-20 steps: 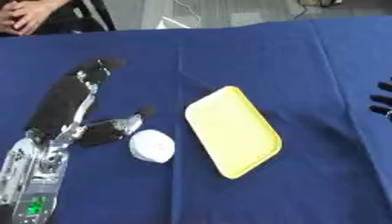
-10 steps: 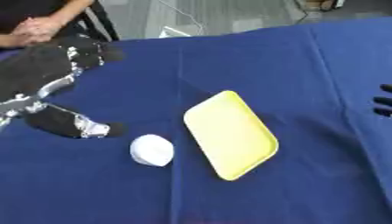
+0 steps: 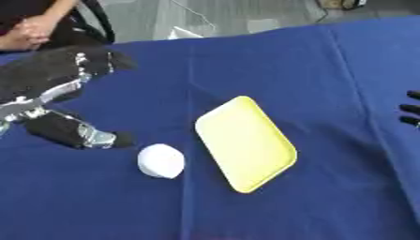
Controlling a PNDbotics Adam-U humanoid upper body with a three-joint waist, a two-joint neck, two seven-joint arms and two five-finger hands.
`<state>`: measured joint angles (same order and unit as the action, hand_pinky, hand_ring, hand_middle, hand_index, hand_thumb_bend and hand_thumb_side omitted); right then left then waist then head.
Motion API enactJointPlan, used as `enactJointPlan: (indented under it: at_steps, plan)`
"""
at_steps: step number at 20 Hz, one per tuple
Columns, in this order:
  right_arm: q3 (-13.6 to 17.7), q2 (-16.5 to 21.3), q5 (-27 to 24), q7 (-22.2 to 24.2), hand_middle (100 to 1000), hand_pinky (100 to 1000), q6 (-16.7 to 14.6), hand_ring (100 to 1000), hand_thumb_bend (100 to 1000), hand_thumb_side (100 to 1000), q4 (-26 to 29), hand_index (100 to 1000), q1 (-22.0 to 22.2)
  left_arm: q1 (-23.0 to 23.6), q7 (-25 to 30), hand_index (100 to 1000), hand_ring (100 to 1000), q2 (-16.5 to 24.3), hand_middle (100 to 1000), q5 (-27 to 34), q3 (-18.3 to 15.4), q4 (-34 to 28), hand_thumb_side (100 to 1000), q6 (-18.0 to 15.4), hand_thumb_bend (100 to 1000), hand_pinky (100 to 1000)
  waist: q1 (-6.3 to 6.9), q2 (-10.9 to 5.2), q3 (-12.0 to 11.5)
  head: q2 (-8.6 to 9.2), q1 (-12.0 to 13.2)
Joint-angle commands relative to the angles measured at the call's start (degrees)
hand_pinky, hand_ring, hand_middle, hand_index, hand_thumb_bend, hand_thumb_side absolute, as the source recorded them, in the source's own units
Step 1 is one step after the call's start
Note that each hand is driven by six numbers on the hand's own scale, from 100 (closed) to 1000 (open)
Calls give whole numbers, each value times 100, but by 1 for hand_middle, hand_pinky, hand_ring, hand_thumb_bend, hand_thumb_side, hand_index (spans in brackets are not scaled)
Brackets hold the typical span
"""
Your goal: Pick up objects on the table and place them in the box.
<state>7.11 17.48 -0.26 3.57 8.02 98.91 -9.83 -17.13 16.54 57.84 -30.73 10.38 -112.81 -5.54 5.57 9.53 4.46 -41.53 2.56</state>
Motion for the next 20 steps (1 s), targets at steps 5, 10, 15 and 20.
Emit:
enactJointPlan:
  at_steps: [5, 10, 15, 20]
  plan:
    - [-6, 116, 22, 44, 843, 774, -16, 794, 100, 959, 56, 955, 1, -572, 467, 971, 929, 19, 881, -220, 269, 496, 887, -85, 767, 949, -41, -111, 13, 54, 16]
    - [-22, 103, 20, 67, 843, 774, -16, 794, 100, 959, 47, 955, 0, -1008, 845, 971, 932, -334, 883, -566, 612, 1327, 912, -327, 785, 956, -48, -99, 36, 47, 49]
    - [-35, 94, 13, 87, 843, 774, -18, 794, 100, 959, 47, 955, -3, -1298, 1048, 971, 930, -682, 882, -756, 953, 2206, 940, -708, 789, 955, -54, -90, 50, 23, 65]
    - [-36, 88, 8, 92, 843, 774, -19, 794, 100, 959, 47, 955, -5, -1399, 1020, 971, 931, -932, 880, -878, 1106, 2719, 957, -1005, 784, 952, -61, -84, 55, 6, 71]
